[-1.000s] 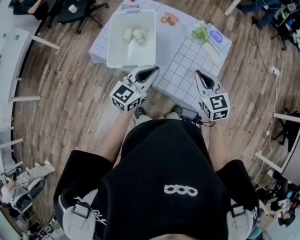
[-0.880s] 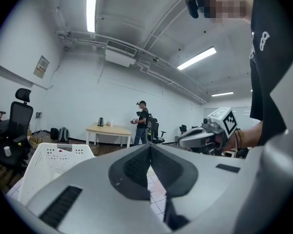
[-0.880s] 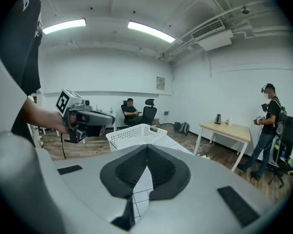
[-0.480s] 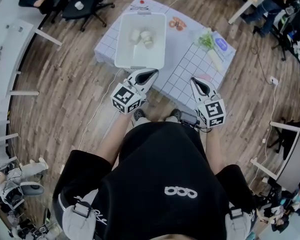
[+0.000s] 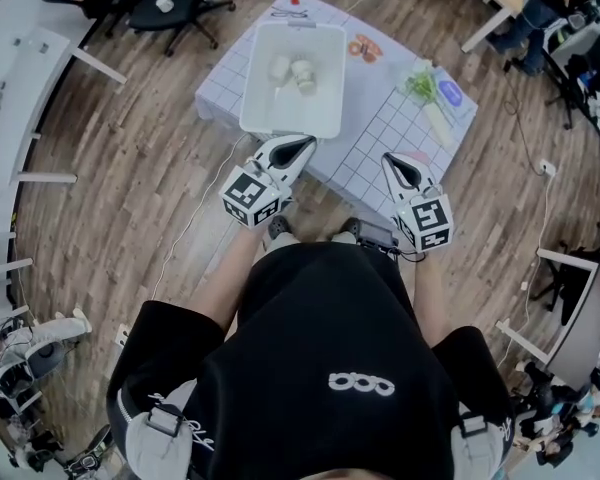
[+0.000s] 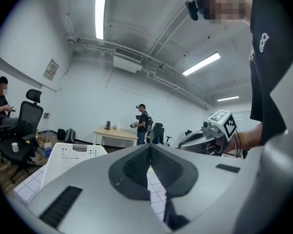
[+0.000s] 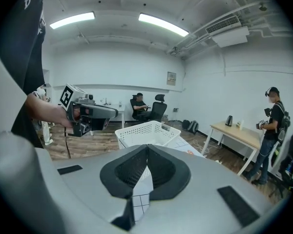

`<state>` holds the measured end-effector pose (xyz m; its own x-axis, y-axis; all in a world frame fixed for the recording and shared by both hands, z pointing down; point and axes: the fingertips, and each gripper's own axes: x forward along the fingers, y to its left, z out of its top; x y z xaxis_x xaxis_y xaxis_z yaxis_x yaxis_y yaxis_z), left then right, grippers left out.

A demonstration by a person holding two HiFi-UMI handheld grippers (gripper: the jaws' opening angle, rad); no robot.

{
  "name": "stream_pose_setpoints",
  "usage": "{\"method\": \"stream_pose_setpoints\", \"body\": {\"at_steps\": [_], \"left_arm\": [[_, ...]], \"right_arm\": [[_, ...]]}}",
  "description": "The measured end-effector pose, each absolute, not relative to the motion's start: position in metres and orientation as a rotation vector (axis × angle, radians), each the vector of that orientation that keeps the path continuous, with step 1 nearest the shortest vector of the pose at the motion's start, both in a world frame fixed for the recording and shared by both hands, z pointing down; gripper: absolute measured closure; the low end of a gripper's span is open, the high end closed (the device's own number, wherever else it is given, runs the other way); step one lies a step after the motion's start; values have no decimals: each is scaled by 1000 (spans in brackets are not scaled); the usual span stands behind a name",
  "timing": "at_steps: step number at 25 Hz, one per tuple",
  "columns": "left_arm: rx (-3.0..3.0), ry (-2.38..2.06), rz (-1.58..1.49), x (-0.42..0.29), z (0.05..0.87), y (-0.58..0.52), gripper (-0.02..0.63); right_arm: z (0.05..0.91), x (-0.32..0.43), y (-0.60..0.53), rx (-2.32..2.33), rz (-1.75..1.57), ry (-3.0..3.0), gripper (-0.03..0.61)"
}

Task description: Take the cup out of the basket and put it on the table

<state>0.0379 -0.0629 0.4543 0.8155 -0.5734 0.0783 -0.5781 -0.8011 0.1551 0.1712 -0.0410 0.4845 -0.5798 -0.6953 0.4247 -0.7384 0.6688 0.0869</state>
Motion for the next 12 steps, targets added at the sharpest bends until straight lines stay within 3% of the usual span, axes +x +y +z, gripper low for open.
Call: {"method": "stream_pose_setpoints", "body": {"at_steps": [12], "left_arm": [[2793, -987, 1, -75, 456, -56, 606]], "right_arm": [[485, 80, -66, 1057, 72, -2442, 555]]}}
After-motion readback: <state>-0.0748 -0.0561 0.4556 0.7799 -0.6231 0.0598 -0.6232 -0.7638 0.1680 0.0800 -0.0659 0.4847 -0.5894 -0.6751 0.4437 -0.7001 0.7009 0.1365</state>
